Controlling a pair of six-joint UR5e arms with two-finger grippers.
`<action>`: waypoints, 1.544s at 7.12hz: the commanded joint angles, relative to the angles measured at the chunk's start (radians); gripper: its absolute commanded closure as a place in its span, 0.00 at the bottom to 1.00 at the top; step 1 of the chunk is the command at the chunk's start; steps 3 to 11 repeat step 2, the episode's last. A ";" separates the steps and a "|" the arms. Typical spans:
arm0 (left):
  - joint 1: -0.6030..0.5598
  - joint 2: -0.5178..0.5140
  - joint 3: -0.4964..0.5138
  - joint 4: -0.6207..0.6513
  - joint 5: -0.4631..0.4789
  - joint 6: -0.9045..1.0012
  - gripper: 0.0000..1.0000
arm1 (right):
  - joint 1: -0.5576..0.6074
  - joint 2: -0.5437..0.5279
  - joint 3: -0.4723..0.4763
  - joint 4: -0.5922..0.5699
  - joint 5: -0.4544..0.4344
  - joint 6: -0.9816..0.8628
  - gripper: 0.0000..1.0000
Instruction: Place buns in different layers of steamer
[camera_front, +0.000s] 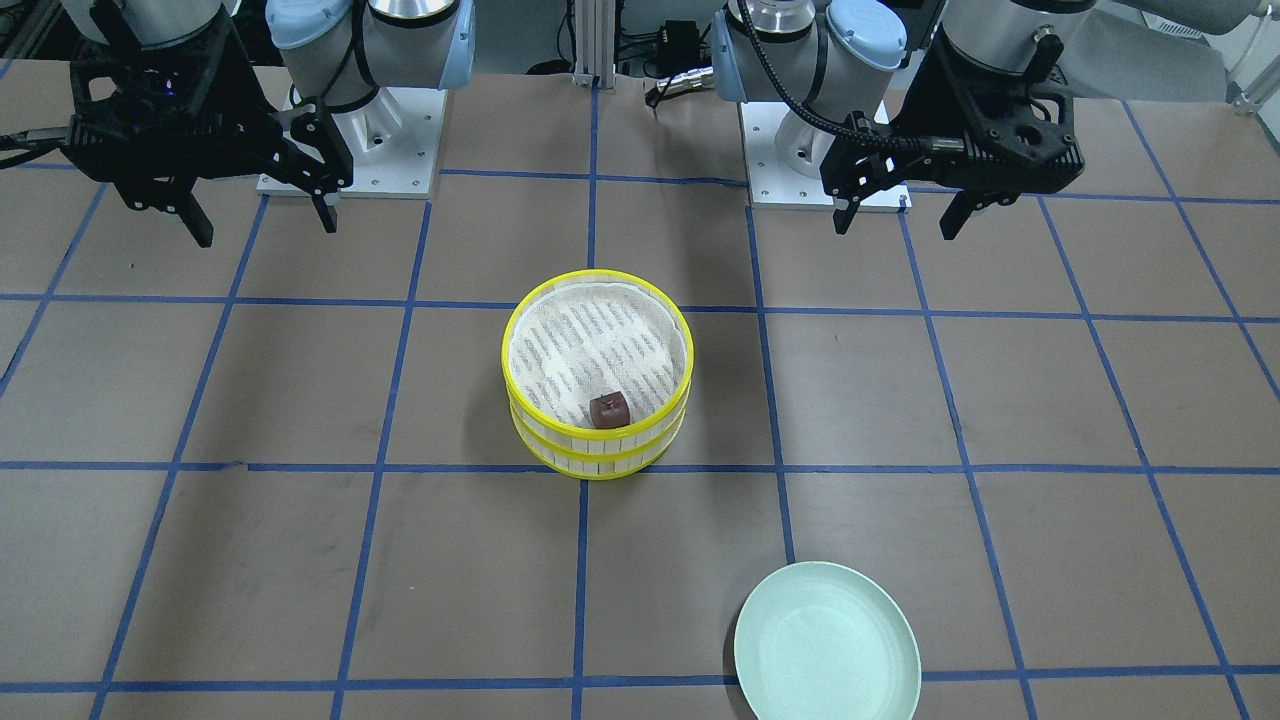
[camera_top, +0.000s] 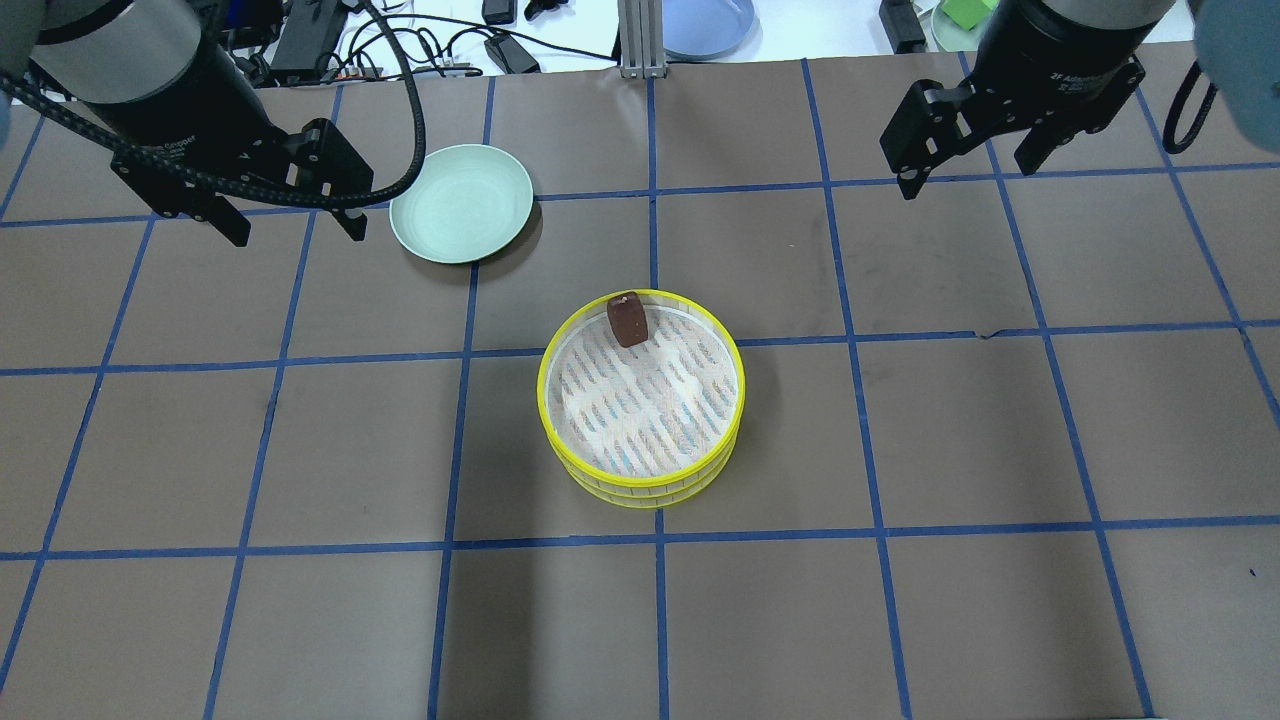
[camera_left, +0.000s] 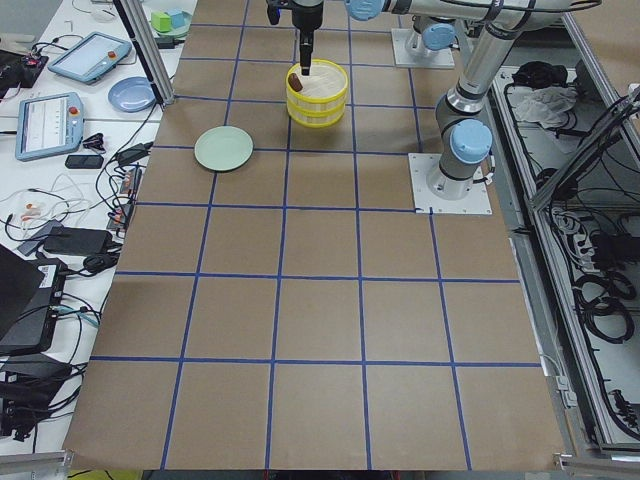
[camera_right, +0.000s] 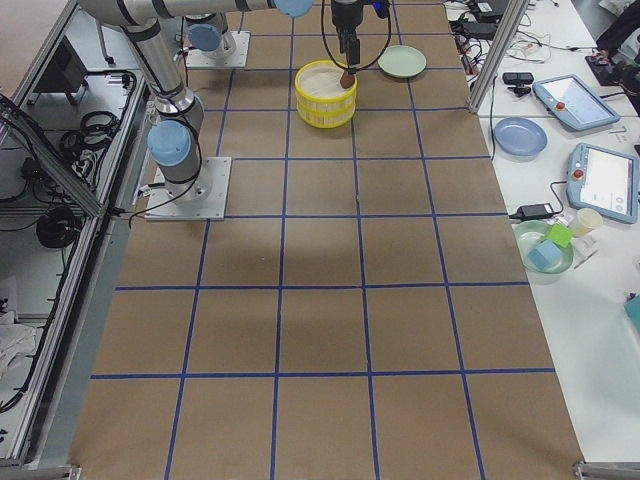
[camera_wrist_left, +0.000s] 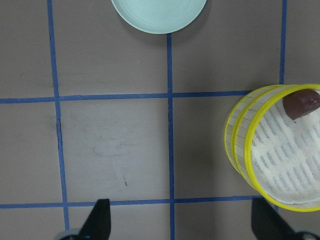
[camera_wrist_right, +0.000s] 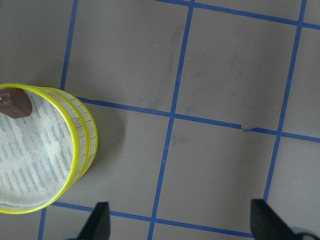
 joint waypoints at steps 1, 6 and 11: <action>0.000 0.000 -0.002 0.000 0.002 0.001 0.00 | 0.000 0.000 0.000 0.000 0.001 0.000 0.00; 0.000 0.000 -0.002 0.000 0.003 0.001 0.00 | 0.000 0.000 0.000 0.000 0.001 0.000 0.00; 0.000 0.000 -0.002 0.000 0.003 0.001 0.00 | 0.000 0.000 0.000 0.000 0.001 0.000 0.00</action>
